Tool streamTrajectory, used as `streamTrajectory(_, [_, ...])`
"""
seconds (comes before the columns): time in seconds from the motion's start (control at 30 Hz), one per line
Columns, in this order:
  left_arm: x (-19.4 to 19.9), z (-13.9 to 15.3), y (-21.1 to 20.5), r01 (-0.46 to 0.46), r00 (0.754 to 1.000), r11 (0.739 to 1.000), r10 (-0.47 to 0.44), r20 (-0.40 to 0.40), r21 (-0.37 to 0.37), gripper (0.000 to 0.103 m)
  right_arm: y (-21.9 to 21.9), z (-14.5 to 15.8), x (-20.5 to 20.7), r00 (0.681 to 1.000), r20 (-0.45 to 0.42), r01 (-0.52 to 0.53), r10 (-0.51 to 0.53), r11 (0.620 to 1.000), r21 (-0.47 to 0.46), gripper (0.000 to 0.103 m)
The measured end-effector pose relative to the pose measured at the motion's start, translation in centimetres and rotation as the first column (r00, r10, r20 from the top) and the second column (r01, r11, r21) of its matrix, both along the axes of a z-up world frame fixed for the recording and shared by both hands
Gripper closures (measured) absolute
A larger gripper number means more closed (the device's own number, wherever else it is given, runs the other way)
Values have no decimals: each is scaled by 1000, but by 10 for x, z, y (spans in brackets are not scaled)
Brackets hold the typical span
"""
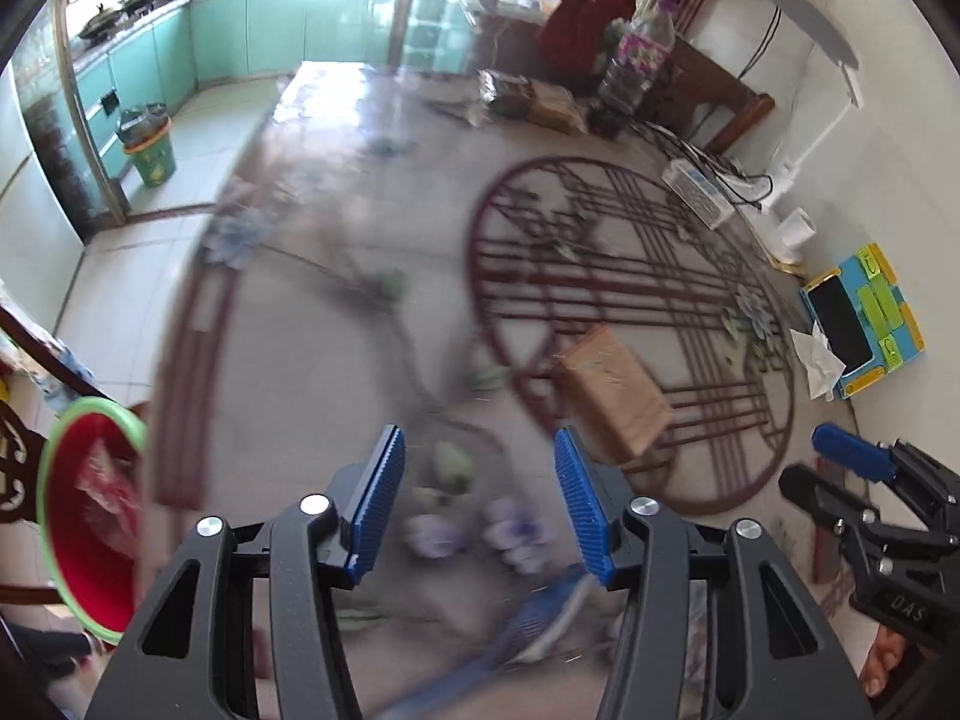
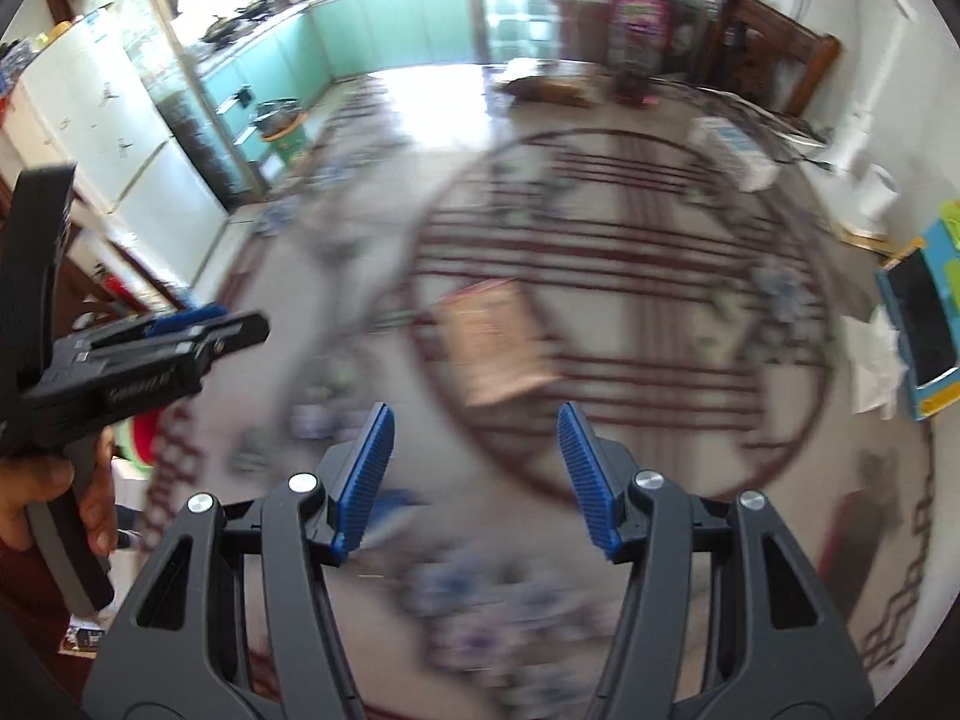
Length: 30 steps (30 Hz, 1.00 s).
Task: Collect trash
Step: 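Move both open grippers back over the table trash, then grasp the gold Honglashan box with the left gripper while the right grasps the white Yili milk carton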
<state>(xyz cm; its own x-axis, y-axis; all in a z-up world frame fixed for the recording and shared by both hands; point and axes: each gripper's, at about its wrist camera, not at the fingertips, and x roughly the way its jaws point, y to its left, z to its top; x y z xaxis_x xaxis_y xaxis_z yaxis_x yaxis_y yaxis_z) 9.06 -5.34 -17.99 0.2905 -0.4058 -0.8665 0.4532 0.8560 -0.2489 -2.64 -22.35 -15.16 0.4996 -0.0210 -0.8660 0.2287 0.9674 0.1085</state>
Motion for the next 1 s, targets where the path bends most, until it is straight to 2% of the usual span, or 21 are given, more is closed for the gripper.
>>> streamTrajectory(0.13, [-6,-26,-58,-38,998,999,38,-53,-7,36,-68,0,0,999,12,35,-35,997,-74,43])
streamTrajectory(0.23, [-4,-45,-92,-103,993,994,104,-61,24,34,-122,7,9,998,52,44,-36,989,-144,36])
streamTrajectory(0.33, [1,-62,-115,-148,985,986,154,-83,76,34,-178,10,33,997,76,45,-32,982,-182,34])
streamTrajectory(0.5, [3,-75,-131,-218,965,968,232,-124,121,34,-263,-12,98,999,27,23,-19,983,-182,34])
streamTrajectory(0.63, [3,-79,-137,-225,961,960,246,-125,164,34,-303,-38,151,999,-18,23,-26,985,-169,34])
streamTrajectory(0.77, [3,-80,-140,-230,962,956,252,-108,181,34,-342,-62,197,997,-41,59,-61,997,-54,34])
streamTrajectory(1.0, [9,-79,-139,-231,962,956,253,-107,180,34,-353,-93,251,994,-110,-32,30,999,-21,33])
